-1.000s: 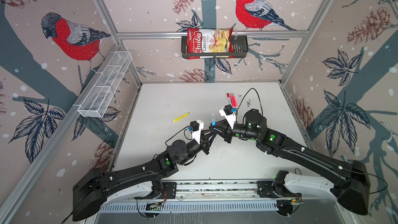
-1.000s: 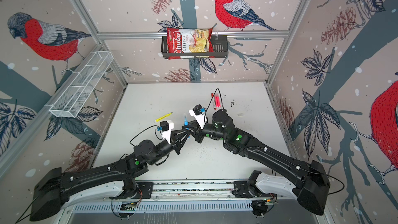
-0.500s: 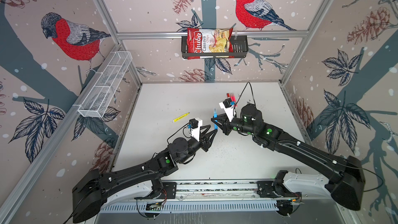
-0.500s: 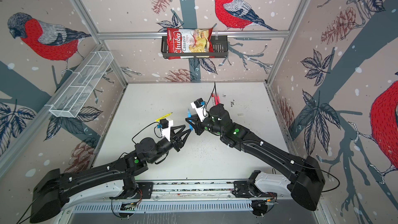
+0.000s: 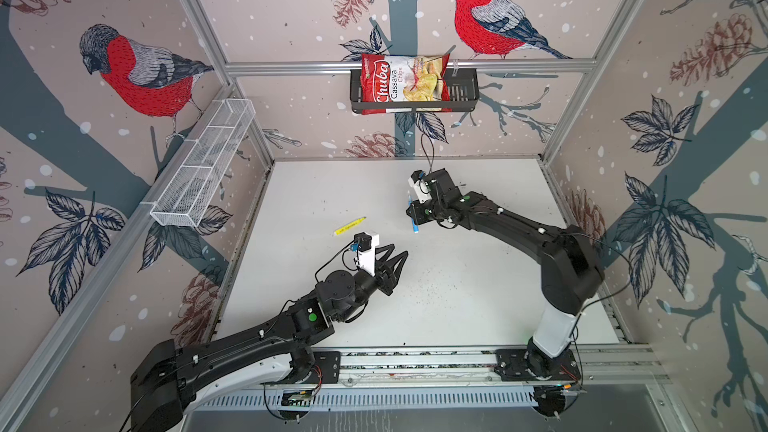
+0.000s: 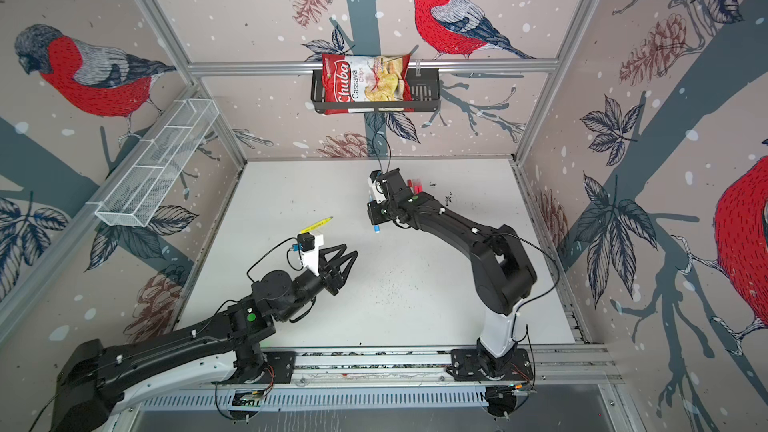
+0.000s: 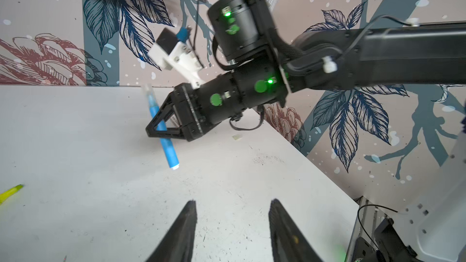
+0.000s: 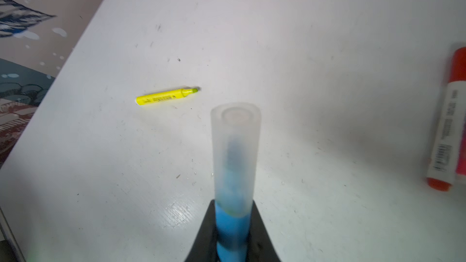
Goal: Insert the pens into the pen caps
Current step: 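Carry the capped blue highlighter with the right gripper to the red marker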
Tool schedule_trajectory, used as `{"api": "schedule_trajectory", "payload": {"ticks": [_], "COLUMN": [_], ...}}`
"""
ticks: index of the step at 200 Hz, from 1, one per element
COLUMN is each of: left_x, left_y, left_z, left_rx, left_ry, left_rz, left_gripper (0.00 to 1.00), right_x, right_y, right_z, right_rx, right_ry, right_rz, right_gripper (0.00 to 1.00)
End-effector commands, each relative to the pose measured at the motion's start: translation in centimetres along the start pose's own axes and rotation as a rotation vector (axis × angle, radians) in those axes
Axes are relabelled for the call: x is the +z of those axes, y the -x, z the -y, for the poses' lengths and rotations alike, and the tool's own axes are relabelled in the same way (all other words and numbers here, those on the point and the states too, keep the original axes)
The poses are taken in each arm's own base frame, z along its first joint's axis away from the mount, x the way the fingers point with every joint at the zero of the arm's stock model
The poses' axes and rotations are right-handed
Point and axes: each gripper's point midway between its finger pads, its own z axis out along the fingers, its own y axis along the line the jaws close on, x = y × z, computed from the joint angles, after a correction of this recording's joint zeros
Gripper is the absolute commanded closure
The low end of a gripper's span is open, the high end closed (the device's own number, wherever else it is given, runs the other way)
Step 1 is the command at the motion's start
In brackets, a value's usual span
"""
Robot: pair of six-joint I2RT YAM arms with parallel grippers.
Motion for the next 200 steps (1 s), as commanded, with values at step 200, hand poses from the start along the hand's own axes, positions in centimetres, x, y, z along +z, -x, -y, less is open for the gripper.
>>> {"api": "schedule_trajectory", "payload": {"ticks": [200], "left_x": [-1.7], "left_y": [1.0], "left_z": [-0.5], "left_rx": [-0.024], "left_ry": [0.011], "left_rz": [0.034], "left_gripper": [0.52], "right_x": [7.1], "right_y": [1.8], "right_z": [17.9], "right_rx": [0.099], "right_ry": [-0.477], "right_rz": [-0.243], "right_gripper": [0.83]}}
